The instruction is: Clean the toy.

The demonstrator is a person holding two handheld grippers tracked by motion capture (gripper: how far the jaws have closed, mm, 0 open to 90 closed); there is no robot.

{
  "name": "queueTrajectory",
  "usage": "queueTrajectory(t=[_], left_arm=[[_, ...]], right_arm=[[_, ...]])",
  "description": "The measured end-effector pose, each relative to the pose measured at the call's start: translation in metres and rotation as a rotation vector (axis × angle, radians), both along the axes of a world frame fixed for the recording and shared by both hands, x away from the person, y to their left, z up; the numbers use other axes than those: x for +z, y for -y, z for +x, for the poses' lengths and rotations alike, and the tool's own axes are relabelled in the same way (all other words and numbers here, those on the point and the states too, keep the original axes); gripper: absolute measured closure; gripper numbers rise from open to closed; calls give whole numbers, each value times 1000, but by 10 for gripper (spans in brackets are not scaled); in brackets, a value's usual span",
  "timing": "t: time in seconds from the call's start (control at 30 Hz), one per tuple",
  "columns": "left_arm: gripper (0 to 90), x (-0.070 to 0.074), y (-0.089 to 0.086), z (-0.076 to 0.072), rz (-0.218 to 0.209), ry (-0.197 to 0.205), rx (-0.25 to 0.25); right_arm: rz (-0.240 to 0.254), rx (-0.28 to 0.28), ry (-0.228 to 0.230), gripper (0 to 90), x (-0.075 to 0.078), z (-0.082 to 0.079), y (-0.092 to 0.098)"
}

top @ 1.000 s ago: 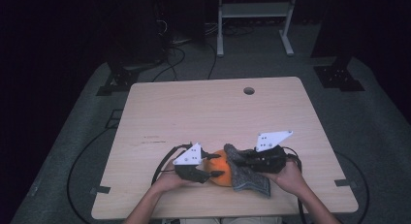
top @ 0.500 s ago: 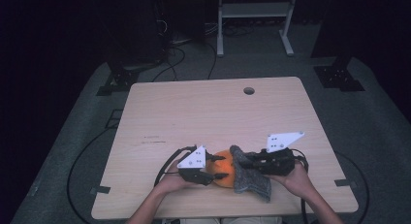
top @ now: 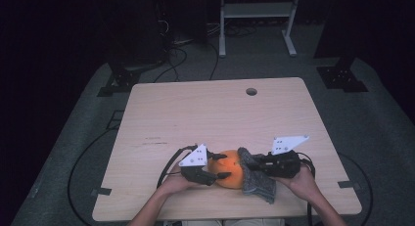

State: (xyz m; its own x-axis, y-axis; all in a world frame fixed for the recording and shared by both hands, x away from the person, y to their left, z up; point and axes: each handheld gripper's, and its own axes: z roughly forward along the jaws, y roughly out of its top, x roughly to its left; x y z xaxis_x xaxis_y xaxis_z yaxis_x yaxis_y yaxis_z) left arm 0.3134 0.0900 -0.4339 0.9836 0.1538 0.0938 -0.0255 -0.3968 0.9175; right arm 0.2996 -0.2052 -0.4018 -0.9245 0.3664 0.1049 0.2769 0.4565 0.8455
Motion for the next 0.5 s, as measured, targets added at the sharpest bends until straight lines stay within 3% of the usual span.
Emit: queueTrajectory(t=[0.1,0.2,0.27,0.3,0.4,0.5], left_arm=[[436,0,2,1,-7,-4,2],[421,1,2,2,-14,-11,-1],[342,1,0,5,-33,-48,-7],[276,0,0,7,-49,-85,-11],[129,0,1,11,-23,-109,7],[100,-3,1,14,-6,-127,11]], right_arm=[[47,40,23,799,12,-5,-9],[4,46,41,799,13,-3,-21],[11,43,23,799,8,1,-21],[18,39,9,800,5,3,-19],[32,33,-6,801,-3,3,-16],[37,28,0,801,-4,2,-13]])
